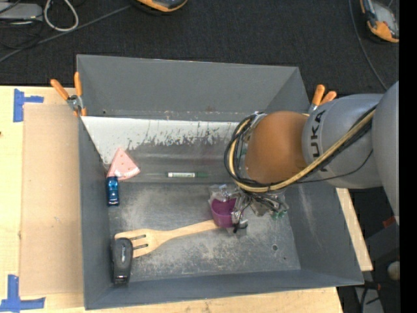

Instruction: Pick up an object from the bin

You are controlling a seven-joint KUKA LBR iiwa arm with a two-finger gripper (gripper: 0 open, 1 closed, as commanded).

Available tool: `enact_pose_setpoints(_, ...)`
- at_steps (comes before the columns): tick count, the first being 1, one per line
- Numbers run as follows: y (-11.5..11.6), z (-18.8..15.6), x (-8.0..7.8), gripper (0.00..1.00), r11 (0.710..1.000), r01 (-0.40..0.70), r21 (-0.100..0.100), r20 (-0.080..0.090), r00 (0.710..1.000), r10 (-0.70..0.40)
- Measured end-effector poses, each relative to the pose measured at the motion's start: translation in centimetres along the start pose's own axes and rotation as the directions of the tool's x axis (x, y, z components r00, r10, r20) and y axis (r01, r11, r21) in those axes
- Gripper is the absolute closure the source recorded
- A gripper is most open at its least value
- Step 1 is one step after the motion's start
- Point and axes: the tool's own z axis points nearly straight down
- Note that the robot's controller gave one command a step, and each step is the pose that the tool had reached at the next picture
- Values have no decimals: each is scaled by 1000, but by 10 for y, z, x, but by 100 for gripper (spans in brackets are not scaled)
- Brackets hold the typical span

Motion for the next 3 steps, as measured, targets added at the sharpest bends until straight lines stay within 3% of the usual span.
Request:
enact_pose_setpoints(1,7,2,3,0,1000,0,-8,-14,1000,0)
enact_pose_setpoints(2,13,-6,0,100,1000,-10,-8,-14,1000,9)
enact_pose_setpoints(3,14,-7,0,100,1000,-10,-9,-14,1000,10)
